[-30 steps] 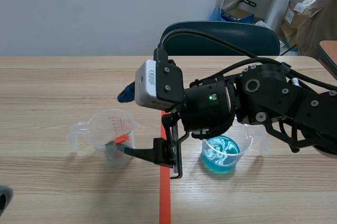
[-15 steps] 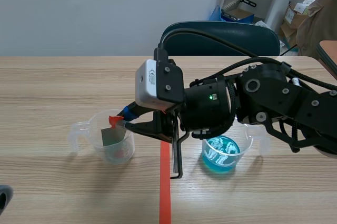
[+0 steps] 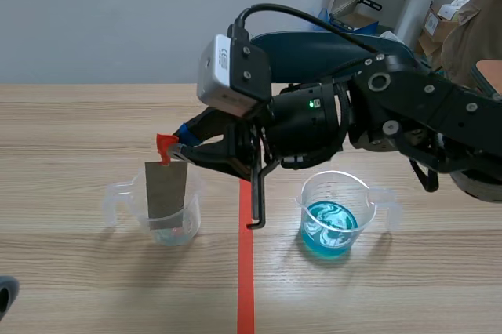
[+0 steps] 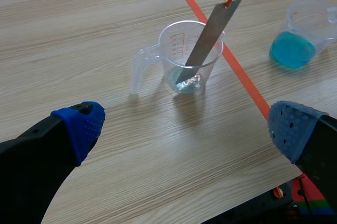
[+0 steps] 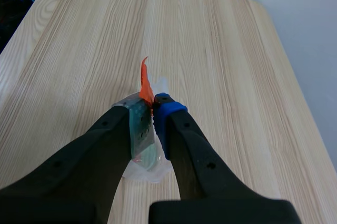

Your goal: Do the redox reaction experiment

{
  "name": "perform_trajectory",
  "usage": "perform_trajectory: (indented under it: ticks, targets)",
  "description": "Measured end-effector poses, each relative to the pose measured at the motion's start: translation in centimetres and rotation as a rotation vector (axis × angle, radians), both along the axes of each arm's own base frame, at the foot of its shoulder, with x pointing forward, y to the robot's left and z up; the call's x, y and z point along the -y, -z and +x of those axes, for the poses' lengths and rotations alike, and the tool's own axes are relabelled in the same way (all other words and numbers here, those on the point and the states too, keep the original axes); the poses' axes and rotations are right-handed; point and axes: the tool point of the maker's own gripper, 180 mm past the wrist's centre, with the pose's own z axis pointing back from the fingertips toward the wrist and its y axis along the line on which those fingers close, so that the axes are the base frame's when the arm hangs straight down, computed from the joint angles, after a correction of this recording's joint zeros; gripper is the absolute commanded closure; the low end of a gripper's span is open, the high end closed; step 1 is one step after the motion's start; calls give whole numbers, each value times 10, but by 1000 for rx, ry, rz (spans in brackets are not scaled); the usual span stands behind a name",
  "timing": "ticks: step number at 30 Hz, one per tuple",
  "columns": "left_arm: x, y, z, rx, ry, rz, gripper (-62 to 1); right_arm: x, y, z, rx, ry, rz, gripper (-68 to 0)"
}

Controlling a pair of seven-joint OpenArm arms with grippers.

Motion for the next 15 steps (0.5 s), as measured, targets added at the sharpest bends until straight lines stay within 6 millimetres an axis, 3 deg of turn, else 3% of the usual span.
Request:
perform_trajectory:
  ticks: [8, 15]
  targets:
    - [0, 0, 0, 0, 0, 0, -623, -8, -31, 17, -20, 37, -3, -8]
    - [0, 0, 0, 0, 0, 0, -623, -17, -62, 14, -41, 32, -31, -8]
